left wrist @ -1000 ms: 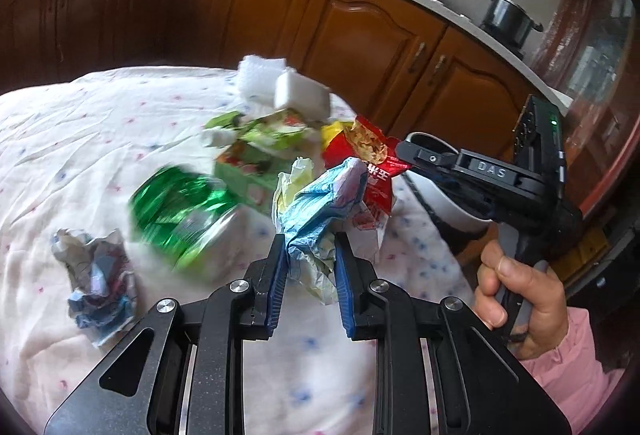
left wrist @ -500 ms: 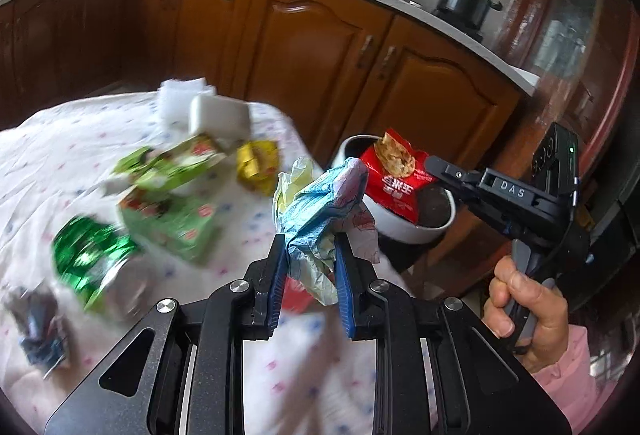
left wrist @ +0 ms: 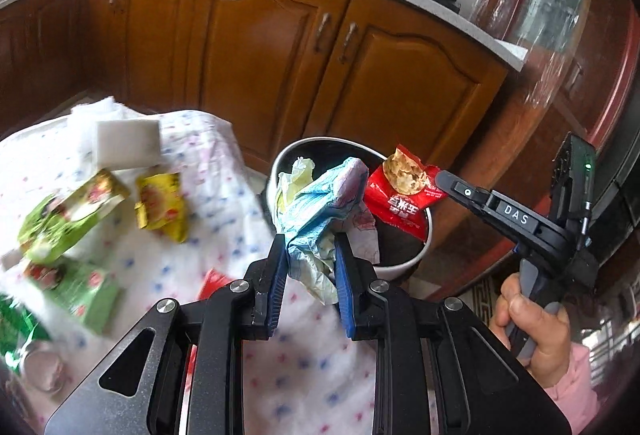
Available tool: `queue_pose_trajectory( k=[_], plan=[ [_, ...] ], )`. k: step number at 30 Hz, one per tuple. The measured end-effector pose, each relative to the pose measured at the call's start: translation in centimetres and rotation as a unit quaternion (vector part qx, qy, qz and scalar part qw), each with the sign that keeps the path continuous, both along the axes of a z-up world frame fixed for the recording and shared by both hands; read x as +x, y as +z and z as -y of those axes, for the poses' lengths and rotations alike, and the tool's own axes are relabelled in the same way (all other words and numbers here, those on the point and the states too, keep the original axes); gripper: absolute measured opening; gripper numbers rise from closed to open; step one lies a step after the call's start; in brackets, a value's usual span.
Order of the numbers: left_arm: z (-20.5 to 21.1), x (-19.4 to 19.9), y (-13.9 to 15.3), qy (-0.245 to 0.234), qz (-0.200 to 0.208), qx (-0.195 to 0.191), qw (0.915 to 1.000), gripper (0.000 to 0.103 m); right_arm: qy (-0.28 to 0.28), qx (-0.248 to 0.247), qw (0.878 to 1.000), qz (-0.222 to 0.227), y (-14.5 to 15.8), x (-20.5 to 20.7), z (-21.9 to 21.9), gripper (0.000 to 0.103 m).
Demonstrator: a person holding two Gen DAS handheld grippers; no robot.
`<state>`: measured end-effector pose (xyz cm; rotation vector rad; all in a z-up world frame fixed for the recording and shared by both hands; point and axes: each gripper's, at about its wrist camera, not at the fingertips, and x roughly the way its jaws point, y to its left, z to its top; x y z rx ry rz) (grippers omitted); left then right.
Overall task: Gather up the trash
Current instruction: 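Grasp crumpled blue wrapper with left tool while right tool grasps red snack bag, drop both in bin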
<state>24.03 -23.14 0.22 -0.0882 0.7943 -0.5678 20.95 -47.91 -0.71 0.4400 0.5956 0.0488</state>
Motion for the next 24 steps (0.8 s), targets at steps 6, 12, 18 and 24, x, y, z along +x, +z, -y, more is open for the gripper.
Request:
queue_pose_trajectory(
  k=[6, 12, 18, 24],
  plan=[
    [2.7, 2.0, -0.7, -0.017, -0.012, 0.012, 0.9997, 0.021, -0.009, -0.018, 1.0, -0.009, -0.5, 0.4, 0.7, 0.011],
    [4.8, 3.2, -1.5, -0.028, -0.017, 0.033, 0.9989, 0.021, -0.005, -0.02, 1.0, -0.023, -1.2, 1.3, 1.5, 0.011],
    [5.9, 4.3, -2.3, -0.025, -0.034, 0.045, 0.9981, 0.028, -0.002, -0.009, 0.999, -0.034, -1.8, 2.1, 2.1, 0.021],
    [6.6, 4.2, -2.2, -0.022, -0.032, 0.051, 0.998, 0.056, -0.009, 0.01, 1.0, -0.029, -1.9, 1.5, 2.6, 0.048]
  ],
)
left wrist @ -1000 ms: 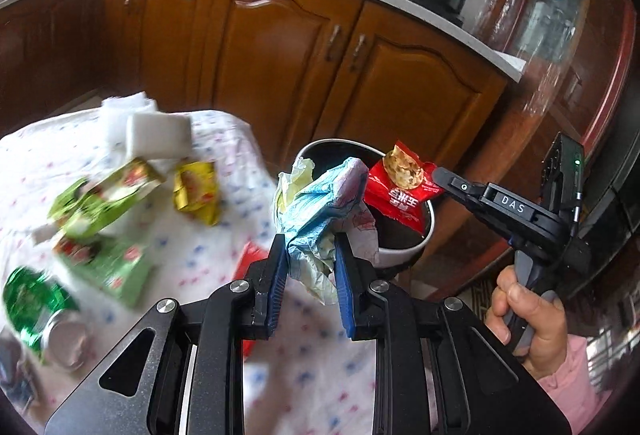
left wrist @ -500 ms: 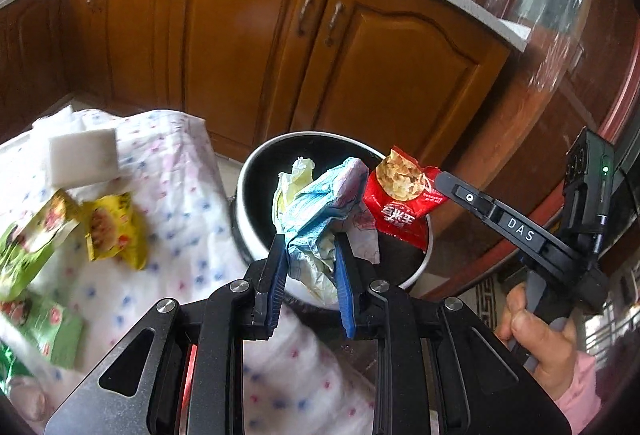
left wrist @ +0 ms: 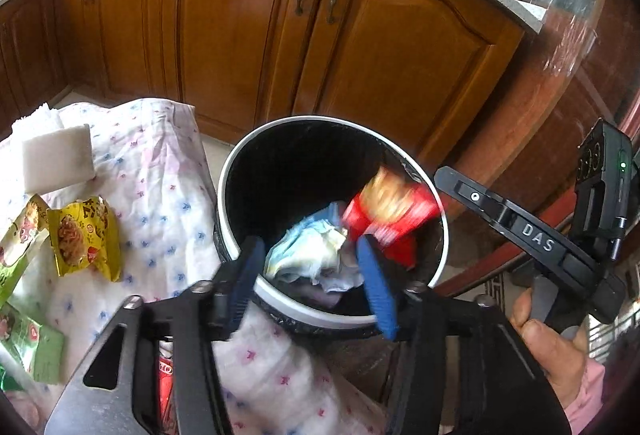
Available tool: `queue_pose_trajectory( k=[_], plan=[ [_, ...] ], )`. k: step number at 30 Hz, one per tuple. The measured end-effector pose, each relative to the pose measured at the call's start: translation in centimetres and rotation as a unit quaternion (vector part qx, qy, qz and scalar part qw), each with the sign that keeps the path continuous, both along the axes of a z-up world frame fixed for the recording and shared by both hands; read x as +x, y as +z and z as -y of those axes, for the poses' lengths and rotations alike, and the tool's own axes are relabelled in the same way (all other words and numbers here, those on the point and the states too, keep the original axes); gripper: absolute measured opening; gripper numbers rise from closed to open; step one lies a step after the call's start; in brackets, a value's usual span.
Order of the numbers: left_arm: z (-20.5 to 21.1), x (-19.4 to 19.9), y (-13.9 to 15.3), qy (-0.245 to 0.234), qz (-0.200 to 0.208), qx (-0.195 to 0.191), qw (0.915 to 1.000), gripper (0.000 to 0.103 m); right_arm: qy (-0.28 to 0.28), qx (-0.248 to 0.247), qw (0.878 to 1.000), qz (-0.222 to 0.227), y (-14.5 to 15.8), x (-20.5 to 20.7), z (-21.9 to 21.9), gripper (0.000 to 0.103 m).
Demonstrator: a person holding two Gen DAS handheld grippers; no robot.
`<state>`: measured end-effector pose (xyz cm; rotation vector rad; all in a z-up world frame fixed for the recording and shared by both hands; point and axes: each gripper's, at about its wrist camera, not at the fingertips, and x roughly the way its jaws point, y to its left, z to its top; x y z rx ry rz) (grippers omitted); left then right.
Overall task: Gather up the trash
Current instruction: 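Grasp crumpled blue wrapper with left tool while right tool grasps red snack bag, drop both in bin, then move both open tools back toward the red carton and green bag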
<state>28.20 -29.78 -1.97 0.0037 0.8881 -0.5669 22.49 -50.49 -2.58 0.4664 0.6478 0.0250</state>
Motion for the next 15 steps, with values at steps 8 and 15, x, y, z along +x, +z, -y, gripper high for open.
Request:
queue_pose_trajectory(
  k=[8, 15],
  plan=[
    [-2.9, -1.8, 0.4, 0.019, 0.0, -0.025, 0.9995, 0.063, 0.007, 0.027, 0.999, 0.025, 0.7, -2.7, -1.6, 0.081],
    [-7.7, -4.8, 0.3, 0.055, 0.003, -0.042, 0.9976, 0.065, 0.042, 0.047, 0.998, 0.022, 0.6, -4.6, -5.3, 0.081]
  ],
)
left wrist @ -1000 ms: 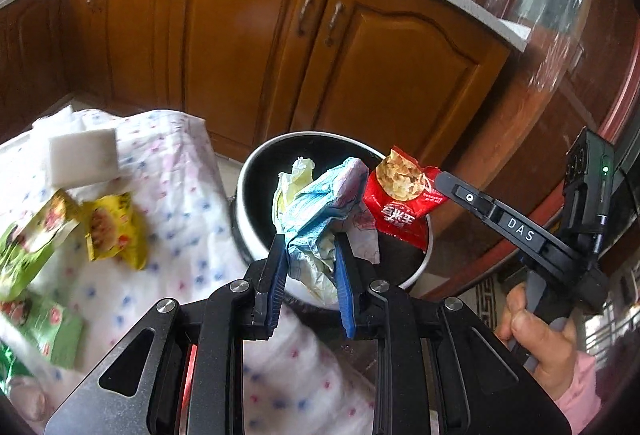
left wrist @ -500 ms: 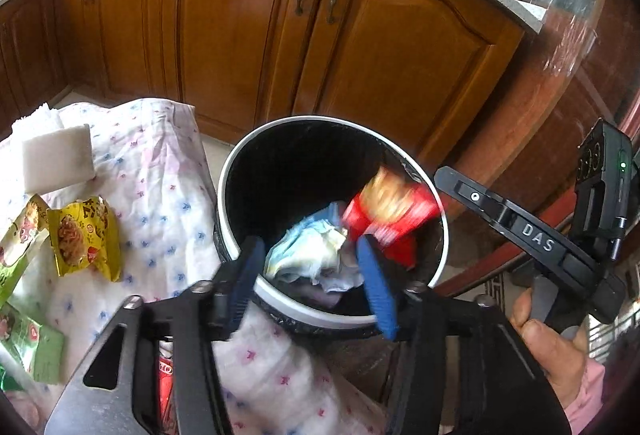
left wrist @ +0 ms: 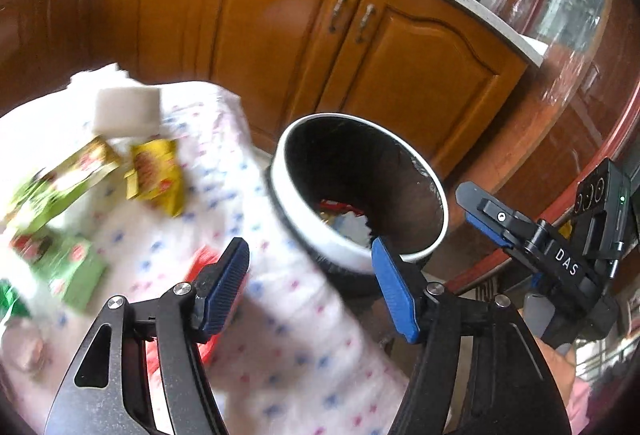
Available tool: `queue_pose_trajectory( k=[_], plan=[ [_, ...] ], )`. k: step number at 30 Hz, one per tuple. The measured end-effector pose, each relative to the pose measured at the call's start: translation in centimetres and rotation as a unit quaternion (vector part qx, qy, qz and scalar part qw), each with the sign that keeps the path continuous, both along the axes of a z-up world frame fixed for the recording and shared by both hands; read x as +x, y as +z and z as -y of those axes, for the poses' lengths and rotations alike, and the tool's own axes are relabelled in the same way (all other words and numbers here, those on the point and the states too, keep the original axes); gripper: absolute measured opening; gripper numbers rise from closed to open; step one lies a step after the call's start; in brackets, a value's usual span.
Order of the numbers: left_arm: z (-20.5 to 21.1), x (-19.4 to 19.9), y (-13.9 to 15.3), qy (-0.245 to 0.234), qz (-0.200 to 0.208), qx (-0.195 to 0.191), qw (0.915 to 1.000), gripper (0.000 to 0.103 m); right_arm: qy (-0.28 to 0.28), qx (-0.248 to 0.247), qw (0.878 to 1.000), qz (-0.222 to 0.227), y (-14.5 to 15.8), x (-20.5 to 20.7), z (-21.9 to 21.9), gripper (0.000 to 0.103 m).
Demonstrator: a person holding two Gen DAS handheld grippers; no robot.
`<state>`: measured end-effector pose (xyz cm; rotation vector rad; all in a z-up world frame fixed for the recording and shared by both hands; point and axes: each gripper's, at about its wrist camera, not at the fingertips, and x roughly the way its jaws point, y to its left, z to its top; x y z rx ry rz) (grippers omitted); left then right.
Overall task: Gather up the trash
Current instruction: 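Move both open tools back toward the red carton and green bag, then grasp green crumpled bag with left tool while right tool grasps red juice carton, drop both in bin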
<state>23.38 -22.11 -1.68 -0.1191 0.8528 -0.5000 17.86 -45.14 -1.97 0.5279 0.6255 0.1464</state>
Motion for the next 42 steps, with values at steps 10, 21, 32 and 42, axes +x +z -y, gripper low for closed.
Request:
queue_pose_trajectory(
  k=[10, 21, 32, 42],
  plan=[
    [-8.0, -3.3, 0.1, 0.063, 0.004, -0.015, 0.9979, 0.065, 0.048, 0.016, 0.999, -0.012, -0.2, -1.8, -4.9, 0.081],
    [-15.2, -5.5, -0.3, 0.121, 0.001, -0.021, 0.9924, 0.065, 0.1, 0.014, 0.994, -0.034, -0.7, -2.6, -11.2, 0.081],
    [-20.5, -5.8, -0.4, 0.145, 0.009, -0.01, 0.9893, 0.065, 0.122, 0.015, 0.989, -0.079, -1.3, -0.7, -15.5, 0.085],
    [-24.8, -2.2, -0.8, 0.131, 0.008, 0.032, 0.9909, 0.065, 0.108, 0.021, 0.984, -0.138, -3.0, 3.2, -16.7, 0.085]
  ],
)
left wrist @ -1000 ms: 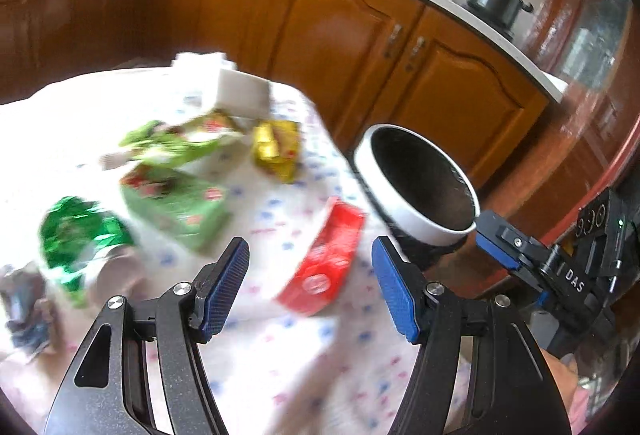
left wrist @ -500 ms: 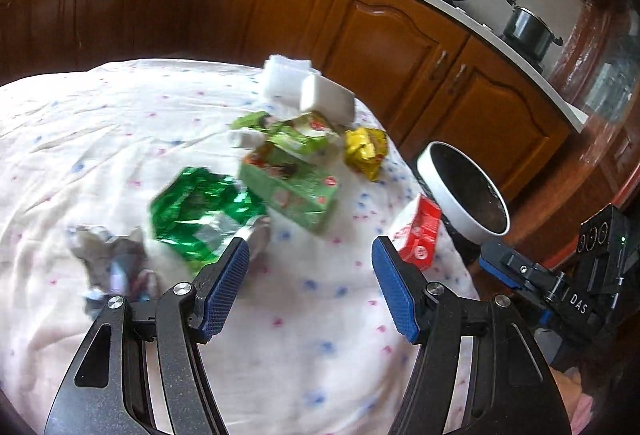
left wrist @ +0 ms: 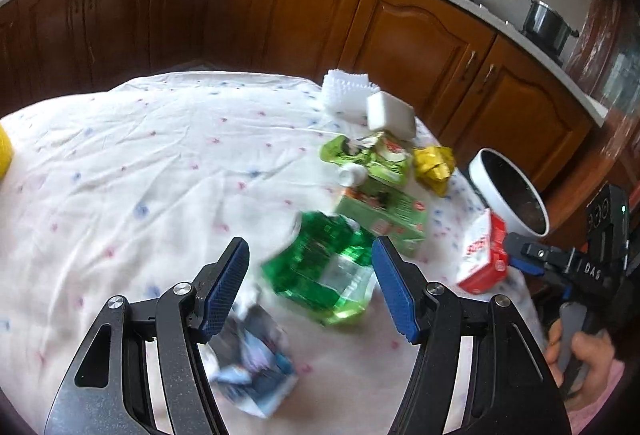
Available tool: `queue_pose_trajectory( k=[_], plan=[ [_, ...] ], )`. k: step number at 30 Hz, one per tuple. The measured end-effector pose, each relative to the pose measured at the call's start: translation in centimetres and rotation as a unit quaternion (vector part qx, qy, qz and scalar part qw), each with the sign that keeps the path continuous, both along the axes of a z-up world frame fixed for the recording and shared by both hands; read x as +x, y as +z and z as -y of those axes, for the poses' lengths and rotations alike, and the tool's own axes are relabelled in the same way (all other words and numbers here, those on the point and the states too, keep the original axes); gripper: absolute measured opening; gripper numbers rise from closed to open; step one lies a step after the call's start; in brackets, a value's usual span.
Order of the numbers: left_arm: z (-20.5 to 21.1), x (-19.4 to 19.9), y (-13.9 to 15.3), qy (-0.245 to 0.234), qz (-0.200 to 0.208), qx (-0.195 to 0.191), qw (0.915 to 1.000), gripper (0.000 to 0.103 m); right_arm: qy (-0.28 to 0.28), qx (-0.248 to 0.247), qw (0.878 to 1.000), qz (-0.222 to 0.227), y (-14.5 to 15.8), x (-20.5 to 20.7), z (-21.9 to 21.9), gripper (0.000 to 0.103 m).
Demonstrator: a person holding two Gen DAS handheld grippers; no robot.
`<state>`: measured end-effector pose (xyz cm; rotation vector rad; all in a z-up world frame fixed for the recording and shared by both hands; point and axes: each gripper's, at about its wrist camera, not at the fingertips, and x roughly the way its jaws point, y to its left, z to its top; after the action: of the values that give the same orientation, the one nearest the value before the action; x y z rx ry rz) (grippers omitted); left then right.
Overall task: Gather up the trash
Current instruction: 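Grasp green crumpled bag with left tool while right tool grasps red juice carton, drop both in bin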
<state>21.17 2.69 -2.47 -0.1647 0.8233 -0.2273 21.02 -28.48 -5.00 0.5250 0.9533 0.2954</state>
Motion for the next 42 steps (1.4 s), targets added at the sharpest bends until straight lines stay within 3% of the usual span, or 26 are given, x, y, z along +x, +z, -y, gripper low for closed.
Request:
queue_pose_trajectory(
  k=[5, 8, 9, 11, 12, 13, 14, 17, 27, 42],
  plan=[
    [0.2, 2.1, -1.4, -0.021, -0.021, 0.023, 0.9993, 0.065, -0.003, -0.003, 1.0, -0.018, -1.2, 1.0, -0.4, 0.082],
    [1.0, 2.8, -2.2, -0.036, -0.028, 0.043, 0.998, 0.061, 0.001, 0.002, 1.0, -0.023, -1.8, 1.0, -0.3, 0.061],
    [1.3, 2.9, -2.5, -0.04, -0.031, 0.049, 0.9975, 0.055, 0.005, 0.008, 1.0, -0.021, -1.8, 1.0, -0.2, 0.057],
    [1.8, 3.1, -3.0, -0.05, -0.041, 0.058, 0.9963, 0.028, 0.013, 0.012, 1.0, -0.006, -1.5, 0.4, -0.1, 0.045],
    [2.0, 2.9, -3.1, -0.053, -0.041, 0.061, 0.9959, 0.024, 0.015, 0.009, 1.0, 0.001, -1.1, 0.0, 0.0, 0.042],
    [2.2, 2.7, -3.1, -0.057, -0.04, 0.062, 0.9957, 0.015, 0.018, 0.008, 1.0, 0.007, -0.9, -0.3, 0.0, 0.041],
    [2.4, 2.4, -3.0, -0.06, -0.039, 0.06, 0.9956, 0.013, 0.022, 0.009, 1.0, 0.012, -0.6, -0.5, 0.1, 0.037],
    [2.9, 1.1, -2.8, -0.063, -0.033, 0.055, 0.996, 0.013, 0.029, 0.014, 0.999, 0.024, 0.0, -1.3, 0.4, 0.031],
    [6.1, -3.4, -1.1, -0.071, -0.006, 0.009, 0.9974, 0.012, 0.028, 0.02, 0.997, 0.065, 2.4, -3.5, 3.0, 0.031],
    [13.5, -2.3, 1.1, -0.116, 0.018, -0.012, 0.993, 0.012, -0.05, 0.011, 0.994, 0.093, 3.9, -4.2, 11.3, 0.031]
  ],
)
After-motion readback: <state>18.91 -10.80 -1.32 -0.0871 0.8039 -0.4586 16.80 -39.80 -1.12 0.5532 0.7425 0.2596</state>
